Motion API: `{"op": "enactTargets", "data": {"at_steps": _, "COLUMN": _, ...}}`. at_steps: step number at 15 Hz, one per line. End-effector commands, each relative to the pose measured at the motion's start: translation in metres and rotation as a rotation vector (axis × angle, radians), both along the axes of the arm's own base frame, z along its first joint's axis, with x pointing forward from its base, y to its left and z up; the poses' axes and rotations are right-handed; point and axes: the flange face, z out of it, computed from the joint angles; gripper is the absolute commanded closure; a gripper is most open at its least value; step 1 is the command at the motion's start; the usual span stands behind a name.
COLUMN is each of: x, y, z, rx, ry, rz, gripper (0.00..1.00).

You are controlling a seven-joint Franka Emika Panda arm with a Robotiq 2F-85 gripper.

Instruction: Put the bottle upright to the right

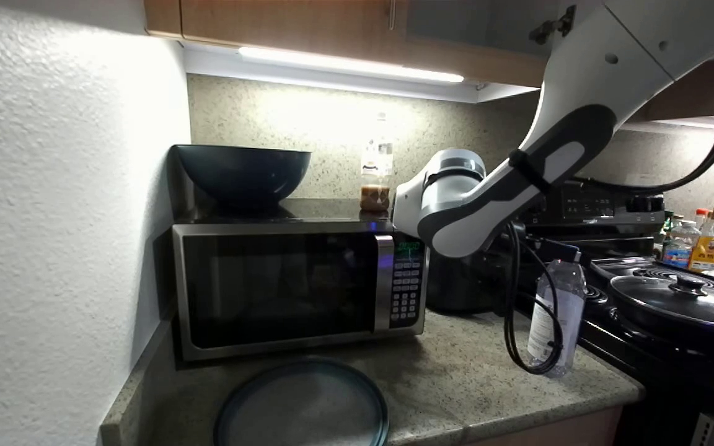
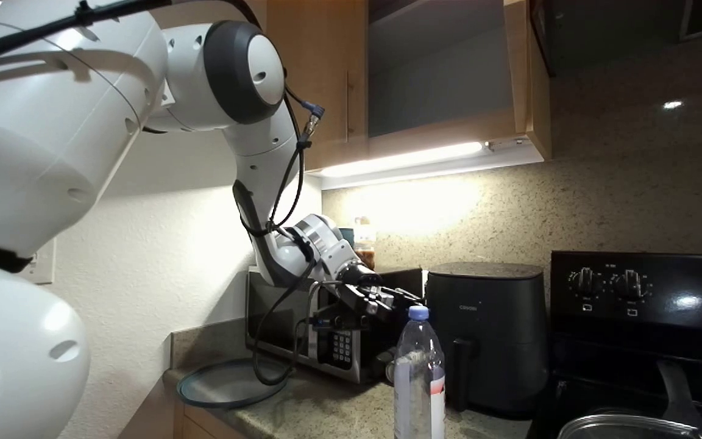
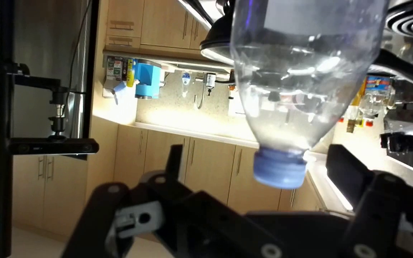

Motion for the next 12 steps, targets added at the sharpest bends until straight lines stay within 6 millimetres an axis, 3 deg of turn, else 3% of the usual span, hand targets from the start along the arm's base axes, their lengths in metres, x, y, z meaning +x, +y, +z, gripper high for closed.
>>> {"op": "enactTargets", "data": {"at_steps": 1, "x": -0.019, "y": 0.017, "z": 0.042, "rx": -0.081, "ry": -0.051, "rz": 0.006, "gripper": 0.0}}
{"op": "enactTargets", "data": {"at_steps": 5, "x": -0.037, "y": 0.037, "z": 0.089, "rx": -0.14, "ry": -0.153, "rz": -0.012, "gripper": 0.0}}
{"op": "enactTargets", "data": {"at_steps": 10, "x": -0.069, "y": 0.049, "z": 0.148, "rx": -0.211, "ry": -0.245, "rz": -0.164, "gripper": 0.0}}
{"op": "enactTargets", "data": {"at_steps": 11, "x": -0.049, "y": 0.047, "z": 0.132, "rx": -0.185, "ry": -0.221, "rz": -0.11, "gripper": 0.0}}
{"op": "enactTargets", "data": {"at_steps": 12, "x": -0.056, "y": 0.048, "z": 0.142, "rx": -0.196, "ry": -0.227, "rz": -0.131, "gripper": 0.0}}
